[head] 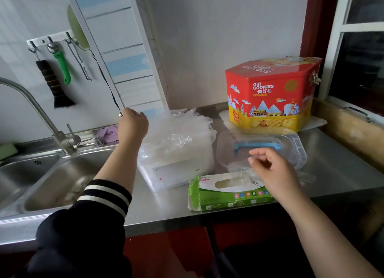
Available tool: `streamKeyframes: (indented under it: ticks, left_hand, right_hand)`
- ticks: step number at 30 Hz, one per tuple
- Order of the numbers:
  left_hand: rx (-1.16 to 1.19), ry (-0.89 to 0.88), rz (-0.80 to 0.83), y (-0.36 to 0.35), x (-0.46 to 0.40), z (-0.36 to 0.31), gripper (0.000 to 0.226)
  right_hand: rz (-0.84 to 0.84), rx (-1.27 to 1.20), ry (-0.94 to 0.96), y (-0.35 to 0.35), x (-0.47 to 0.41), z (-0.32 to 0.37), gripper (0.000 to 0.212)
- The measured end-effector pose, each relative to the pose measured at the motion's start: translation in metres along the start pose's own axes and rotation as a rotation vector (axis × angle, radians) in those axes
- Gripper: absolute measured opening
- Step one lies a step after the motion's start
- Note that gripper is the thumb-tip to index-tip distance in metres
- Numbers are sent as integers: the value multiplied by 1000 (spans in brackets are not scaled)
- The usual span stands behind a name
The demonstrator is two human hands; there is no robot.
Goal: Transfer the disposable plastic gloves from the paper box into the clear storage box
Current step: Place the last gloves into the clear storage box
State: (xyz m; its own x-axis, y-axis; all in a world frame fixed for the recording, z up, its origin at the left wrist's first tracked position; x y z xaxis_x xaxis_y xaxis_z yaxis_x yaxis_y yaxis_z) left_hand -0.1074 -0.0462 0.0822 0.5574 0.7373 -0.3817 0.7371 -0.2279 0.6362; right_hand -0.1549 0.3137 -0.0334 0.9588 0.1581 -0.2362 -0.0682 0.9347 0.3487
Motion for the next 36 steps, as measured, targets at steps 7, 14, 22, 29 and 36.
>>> streamKeyframes:
  ticks: [7, 14, 22, 29, 36]
  left_hand:
    - [-397, -279, -129, -1, 16, -12, 42]
    - [-52, -720, -384, 20, 55, -71, 32]
    - [345, -722, 96, -6, 128, -108, 14]
    - [323, -412, 704, -48, 155, -107, 77]
    - [588, -227, 786, -43, 150, -119, 56]
  right_hand:
    - [273, 695, 169, -21, -3, -2, 69]
    - [206, 586, 19, -17, -2, -2, 28]
    - [-15, 258, -66, -10, -14, -13, 23]
    - [-158, -294, -62, 5, 1, 8, 24]
    - [-277, -162, 508, -15, 36, 53, 28]
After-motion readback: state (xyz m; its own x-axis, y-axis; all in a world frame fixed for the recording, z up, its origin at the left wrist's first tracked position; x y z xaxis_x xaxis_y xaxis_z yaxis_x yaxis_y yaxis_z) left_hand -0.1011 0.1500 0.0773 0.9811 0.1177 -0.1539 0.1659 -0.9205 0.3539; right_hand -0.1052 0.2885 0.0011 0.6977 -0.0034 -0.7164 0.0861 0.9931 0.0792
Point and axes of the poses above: each hand's wrist, its own x-axis away from the middle knuckle, its own y-axis out of the back of the hand, z = x × y, the point moved 5 cm from there along -x, towards the middle knuckle, and after that the axes turned 6 degrees about -y, right-handed, at the moved point
